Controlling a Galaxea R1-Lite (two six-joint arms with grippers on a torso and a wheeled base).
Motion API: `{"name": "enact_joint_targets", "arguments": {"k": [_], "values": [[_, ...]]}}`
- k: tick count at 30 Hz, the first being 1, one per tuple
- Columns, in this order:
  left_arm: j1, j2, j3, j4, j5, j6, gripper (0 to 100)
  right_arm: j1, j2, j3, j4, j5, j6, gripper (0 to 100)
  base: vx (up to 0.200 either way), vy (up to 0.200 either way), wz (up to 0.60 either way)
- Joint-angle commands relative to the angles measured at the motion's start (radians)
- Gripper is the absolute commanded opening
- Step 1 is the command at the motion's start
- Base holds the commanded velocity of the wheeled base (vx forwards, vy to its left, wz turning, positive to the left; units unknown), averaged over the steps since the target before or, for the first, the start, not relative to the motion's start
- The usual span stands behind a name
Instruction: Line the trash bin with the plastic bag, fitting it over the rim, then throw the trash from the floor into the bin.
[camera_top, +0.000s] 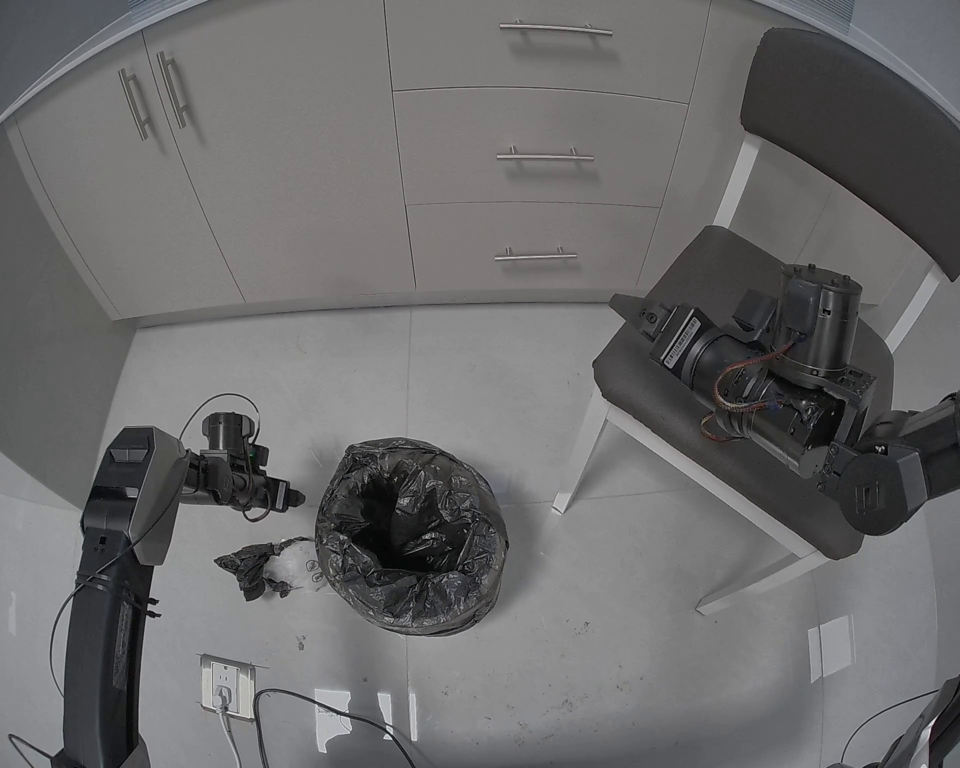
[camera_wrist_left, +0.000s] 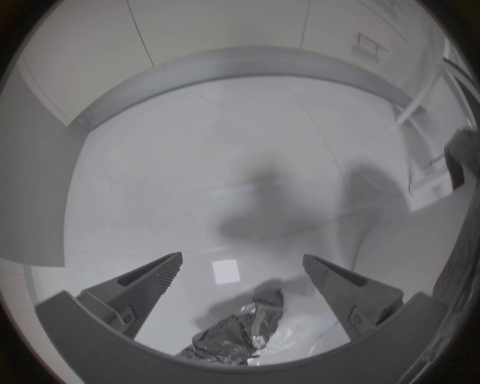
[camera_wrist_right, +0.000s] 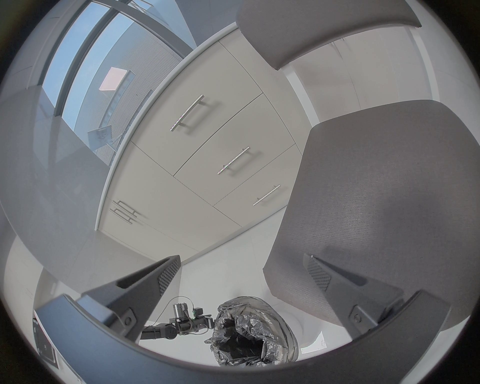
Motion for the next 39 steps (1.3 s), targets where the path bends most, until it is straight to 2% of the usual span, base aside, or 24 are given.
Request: {"name": "enact_joint_targets", "arguments": {"k": [1, 5, 6, 18, 22, 24, 36, 39], "values": [[-0.008, 0.039, 0.0, 0.051, -0.022, 0.03, 100, -0.015, 0.018, -0.003, 0.0, 0.015, 0.002, 100, 0.0, 0.0, 0.0], [-0.01, 0.052, 0.0, 0.126, -0.062, 0.046, 100, -0.015, 0.026, -0.004, 0.0, 0.017, 0.002, 100, 0.0, 0.0, 0.0], [-0.01, 0.068, 0.0, 0.167, -0.077, 0.081, 100, -0.015, 0.027, -0.004, -0.002, 0.017, 0.002, 100, 0.0, 0.0, 0.0], [-0.034, 0.205, 0.0, 0.33, -0.082, 0.105, 100, -0.015, 0.029, -0.004, 0.0, 0.017, 0.002, 100, 0.0, 0.0, 0.0], [-0.04, 0.232, 0.0, 0.574, -0.1, 0.104, 100, -0.015, 0.029, -0.004, 0.0, 0.017, 0.002, 100, 0.0, 0.0, 0.0], [-0.04, 0.232, 0.0, 0.604, -0.101, 0.101, 100, -0.015, 0.029, -0.004, 0.0, 0.017, 0.002, 100, 0.0, 0.0, 0.0], [-0.034, 0.186, 0.0, 0.56, -0.092, 0.075, 100, -0.015, 0.037, -0.006, 0.0, 0.018, 0.002, 100, 0.0, 0.0, 0.0], [-0.027, 0.16, 0.0, 0.545, -0.051, 0.075, 100, -0.015, 0.041, -0.006, -0.002, 0.018, 0.003, 100, 0.0, 0.0, 0.0]]}}
